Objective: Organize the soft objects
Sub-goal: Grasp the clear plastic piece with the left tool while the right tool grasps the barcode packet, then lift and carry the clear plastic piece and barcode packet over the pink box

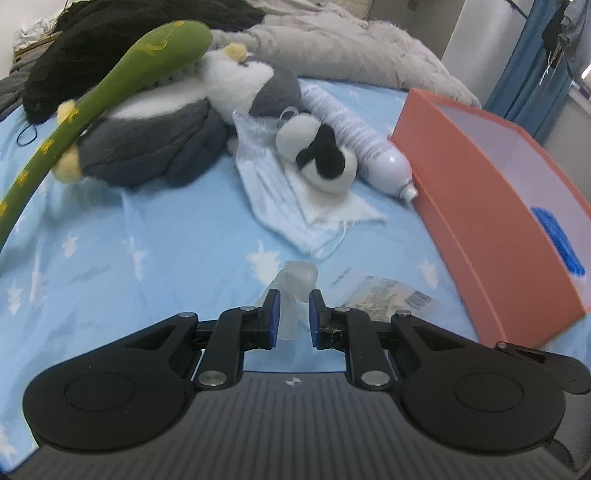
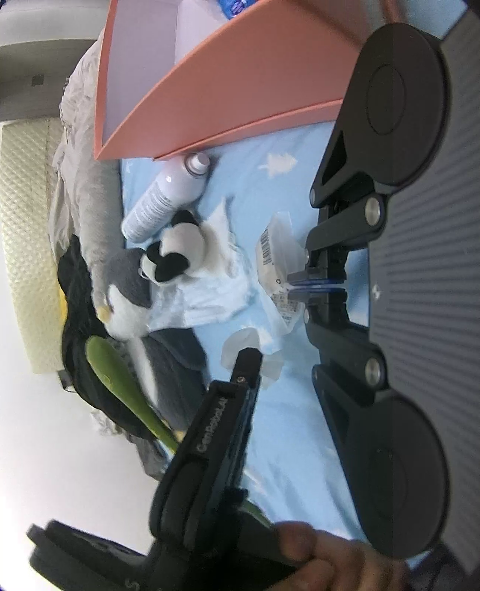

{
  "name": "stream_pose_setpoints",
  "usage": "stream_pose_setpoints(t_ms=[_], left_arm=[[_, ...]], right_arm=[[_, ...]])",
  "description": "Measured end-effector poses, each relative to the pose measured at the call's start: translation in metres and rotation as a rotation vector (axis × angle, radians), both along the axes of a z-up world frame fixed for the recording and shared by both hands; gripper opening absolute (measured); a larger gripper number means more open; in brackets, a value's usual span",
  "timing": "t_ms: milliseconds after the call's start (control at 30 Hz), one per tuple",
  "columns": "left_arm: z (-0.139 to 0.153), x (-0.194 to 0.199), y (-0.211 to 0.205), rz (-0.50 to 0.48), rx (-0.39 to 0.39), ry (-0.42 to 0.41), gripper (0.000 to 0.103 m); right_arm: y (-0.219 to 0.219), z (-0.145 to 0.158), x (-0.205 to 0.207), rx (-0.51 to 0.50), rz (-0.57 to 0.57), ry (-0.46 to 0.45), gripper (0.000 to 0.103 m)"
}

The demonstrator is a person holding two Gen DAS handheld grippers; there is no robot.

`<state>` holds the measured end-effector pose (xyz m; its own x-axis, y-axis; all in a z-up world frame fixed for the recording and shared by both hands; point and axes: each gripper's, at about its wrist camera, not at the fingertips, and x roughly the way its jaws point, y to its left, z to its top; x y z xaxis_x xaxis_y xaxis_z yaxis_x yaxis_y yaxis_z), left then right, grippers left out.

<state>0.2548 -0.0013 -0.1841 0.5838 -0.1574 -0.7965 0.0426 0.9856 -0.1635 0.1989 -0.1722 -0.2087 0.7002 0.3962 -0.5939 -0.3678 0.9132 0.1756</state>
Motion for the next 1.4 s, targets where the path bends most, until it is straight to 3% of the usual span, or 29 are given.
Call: stream_pose_setpoints(t_ms=[133,233,267,300,433,467,533,600,800,1200,1267,1300,1400], left_arm=[[-0.006,-0.018,0.005,-0.009,0.010,0.034,0.021],[-0.008,-0.026,0.009,-0.023,0.003,0.049,0.031],[-0.008,-0.028,0.012,-0.014,-0.001,0.047,0.044],[-0.007,-0.029,0.013,-0.015,-0.005,0.044,0.048],[-0.002,-0.030,0.011,-0.052,0.015,0.025,0.054],[-0.002,-0.030,0.010,-0.059,0.024,0.021,0.057],[-0.001,-0.028,0.008,-0.078,0.034,0.011,0.057],[-0.002,-0.026,0.007,-0.090,0.033,0.006,0.057],[-0.014,-0.016,0.009,-0.105,0.007,0.029,0.057],[-0.032,-0.003,0.008,-0.138,-0.005,0.065,0.057],[-0.032,-0.002,0.007,-0.140,-0.005,0.064,0.057],[-0.032,-0.001,0.007,-0.141,-0.005,0.061,0.057],[-0.032,-0.001,0.009,-0.135,-0.014,0.058,0.057]], right_arm=[[-0.001,-0.001,-0.023,-0.004,0.009,0.024,0.005],[-0.002,-0.003,-0.031,-0.009,0.000,0.031,0.007],[-0.002,-0.003,-0.031,-0.009,-0.002,0.033,0.007],[-0.003,-0.003,-0.030,-0.008,-0.003,0.032,0.008],[-0.002,-0.001,-0.031,-0.054,-0.019,0.007,0.010],[-0.001,0.000,-0.032,-0.059,-0.020,-0.001,0.016],[-0.001,0.002,-0.034,-0.058,-0.019,-0.019,0.047],[-0.003,0.004,-0.035,-0.048,-0.020,-0.042,0.053],[-0.003,0.003,-0.026,-0.081,-0.021,-0.088,0.057],[0.002,-0.010,-0.015,-0.108,0.027,-0.062,0.057],[0.004,-0.011,-0.013,-0.109,0.040,-0.064,0.065],[0.004,-0.011,-0.012,-0.099,0.050,-0.061,0.075],[0.003,-0.011,-0.011,-0.070,0.061,-0.063,0.078]])
